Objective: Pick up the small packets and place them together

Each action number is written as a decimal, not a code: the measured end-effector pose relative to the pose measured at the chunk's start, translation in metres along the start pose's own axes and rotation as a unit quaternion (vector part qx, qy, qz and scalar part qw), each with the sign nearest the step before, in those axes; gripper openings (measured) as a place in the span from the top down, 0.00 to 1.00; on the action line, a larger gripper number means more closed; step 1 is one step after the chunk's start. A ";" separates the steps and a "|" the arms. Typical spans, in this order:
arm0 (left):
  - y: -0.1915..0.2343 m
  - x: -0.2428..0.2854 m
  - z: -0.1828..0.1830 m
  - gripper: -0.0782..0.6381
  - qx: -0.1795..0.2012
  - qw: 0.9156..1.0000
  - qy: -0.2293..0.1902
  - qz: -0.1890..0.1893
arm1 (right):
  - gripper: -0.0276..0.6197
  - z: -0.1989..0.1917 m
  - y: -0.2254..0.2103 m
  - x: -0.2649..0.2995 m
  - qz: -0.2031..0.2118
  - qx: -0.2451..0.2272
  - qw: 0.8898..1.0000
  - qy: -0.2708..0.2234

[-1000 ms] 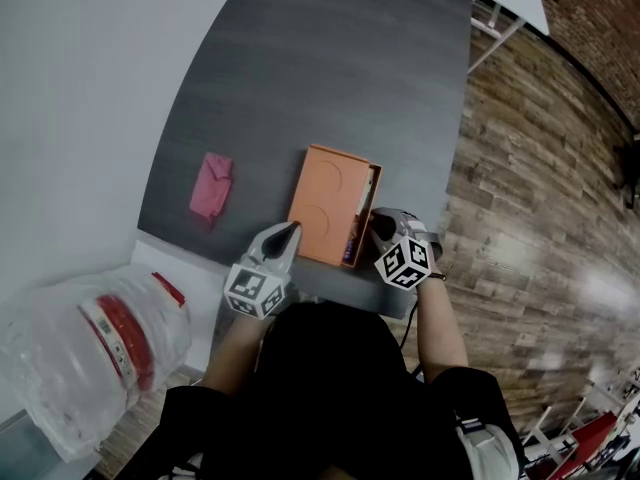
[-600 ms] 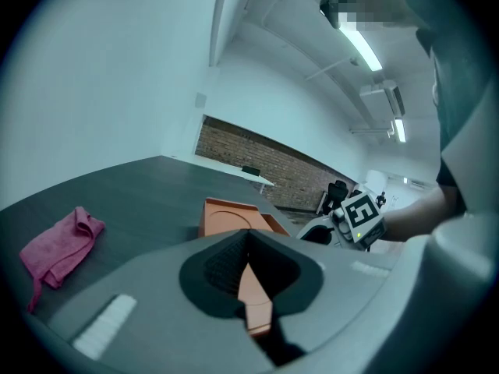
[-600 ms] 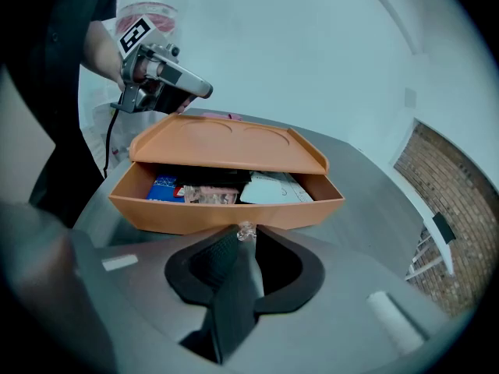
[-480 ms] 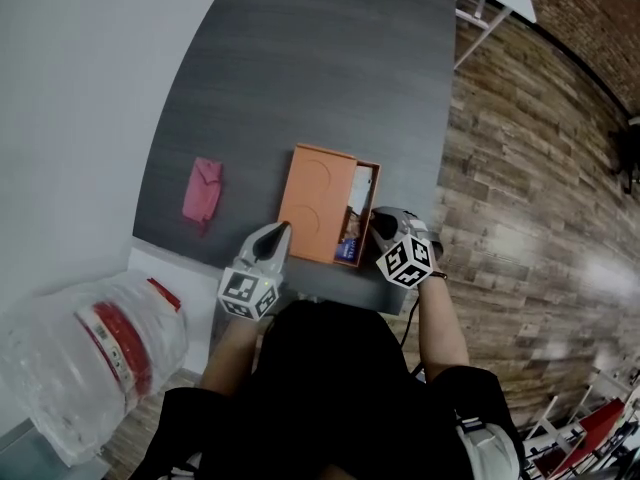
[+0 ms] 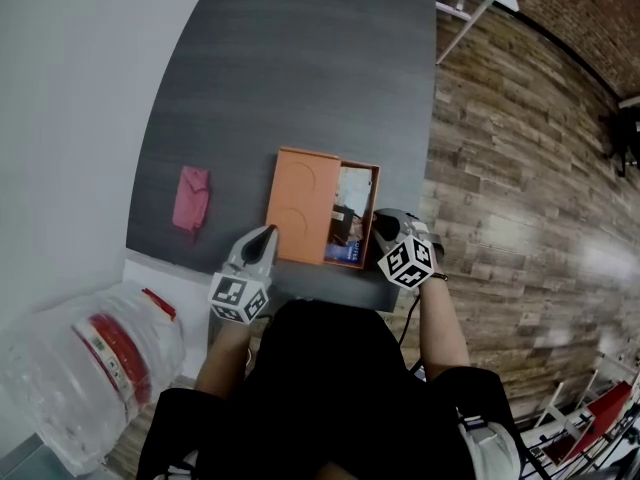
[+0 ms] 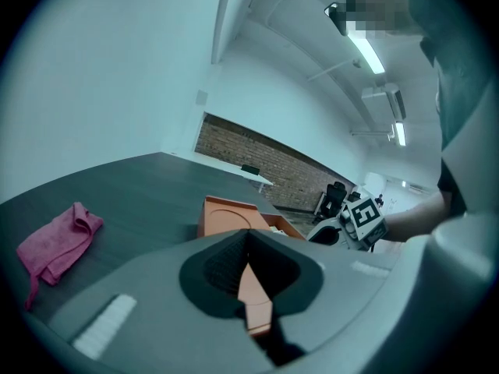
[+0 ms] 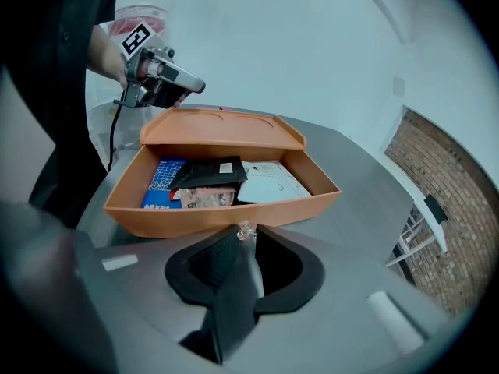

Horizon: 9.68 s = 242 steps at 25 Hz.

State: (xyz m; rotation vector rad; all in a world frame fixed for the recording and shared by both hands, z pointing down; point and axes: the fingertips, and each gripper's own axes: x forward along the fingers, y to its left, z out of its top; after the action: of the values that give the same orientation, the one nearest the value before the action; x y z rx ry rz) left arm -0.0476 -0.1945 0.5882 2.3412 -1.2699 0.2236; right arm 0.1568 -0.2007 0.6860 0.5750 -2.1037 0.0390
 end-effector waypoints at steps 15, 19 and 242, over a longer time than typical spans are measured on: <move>0.001 0.003 -0.002 0.89 0.009 1.000 0.016 -0.005 | 0.84 -0.027 -0.006 -0.008 -0.014 0.031 0.999 0.019; 0.001 0.005 -0.002 0.89 0.007 1.000 0.018 -0.009 | 0.77 -0.032 -0.007 -0.013 -0.008 0.047 0.998 0.030; -0.005 0.016 -0.001 0.89 0.029 0.998 -0.020 -0.049 | 0.62 0.048 -0.032 -0.011 -0.069 0.006 0.988 0.140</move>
State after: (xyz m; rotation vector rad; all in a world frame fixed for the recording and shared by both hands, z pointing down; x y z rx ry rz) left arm -0.0347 -0.2035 0.5934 2.4610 -1.1787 0.1849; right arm 0.1370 -0.2368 0.6438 0.6801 -1.7896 0.0494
